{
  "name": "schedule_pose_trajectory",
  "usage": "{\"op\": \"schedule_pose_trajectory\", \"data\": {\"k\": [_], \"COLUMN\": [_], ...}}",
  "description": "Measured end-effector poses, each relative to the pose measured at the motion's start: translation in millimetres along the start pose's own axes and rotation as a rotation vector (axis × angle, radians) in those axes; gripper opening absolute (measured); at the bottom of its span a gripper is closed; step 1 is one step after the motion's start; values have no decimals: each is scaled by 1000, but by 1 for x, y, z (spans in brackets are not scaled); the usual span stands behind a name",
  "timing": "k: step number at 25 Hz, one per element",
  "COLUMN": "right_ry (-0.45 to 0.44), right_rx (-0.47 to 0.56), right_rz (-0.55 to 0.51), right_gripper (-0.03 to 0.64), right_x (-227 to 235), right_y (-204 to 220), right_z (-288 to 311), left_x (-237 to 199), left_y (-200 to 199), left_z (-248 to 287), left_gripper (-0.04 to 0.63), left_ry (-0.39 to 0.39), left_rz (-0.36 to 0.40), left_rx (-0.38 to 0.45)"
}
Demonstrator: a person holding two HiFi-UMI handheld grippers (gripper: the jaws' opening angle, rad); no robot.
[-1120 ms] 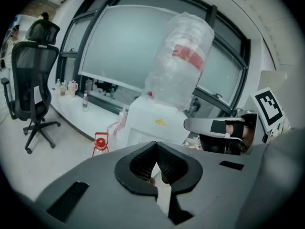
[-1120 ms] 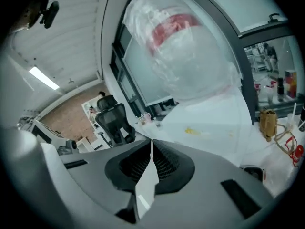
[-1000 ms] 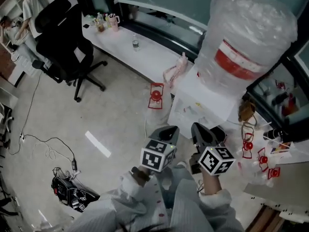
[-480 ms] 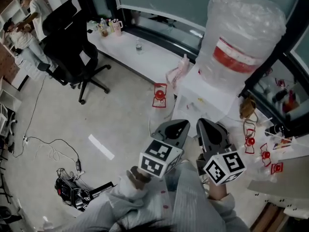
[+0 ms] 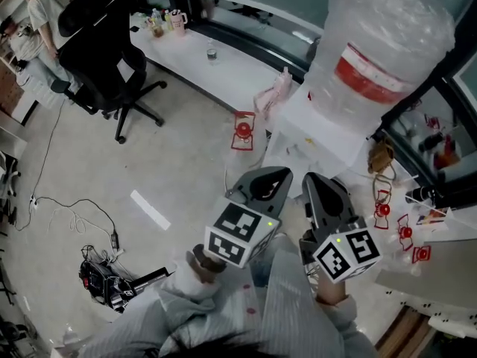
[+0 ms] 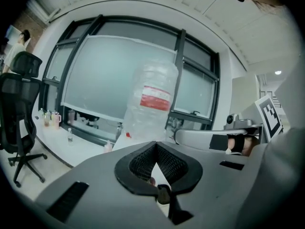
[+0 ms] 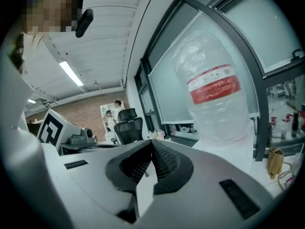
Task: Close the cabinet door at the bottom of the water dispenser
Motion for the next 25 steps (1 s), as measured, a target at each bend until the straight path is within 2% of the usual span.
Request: {"op": "schedule_pose_trajectory", "data": {"k": [14, 25], "right_ry": [-23, -61], "right_rx": [-48, -88], "right_rz": [-20, 4], "right_gripper": [14, 14], "right_x": [-1, -2], "right_y": [3, 12], "right_z": [17, 28], "left_x": [-11, -18], "left_y": [1, 5], "left_z": [2, 3], "left_gripper": [11, 11], "left_ry": [-12, -28], "left_rz": [-14, -29], "left_rx": [-8, -22]}}
Point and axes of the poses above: the fingertips, and each gripper's own axes: z forward along the fingers, x to its right, y out of its underside, the point moved 8 cm from there along -z, backward along the fingers, and after that the axes turned 7 degrees about -y, right-handed, at the moved point
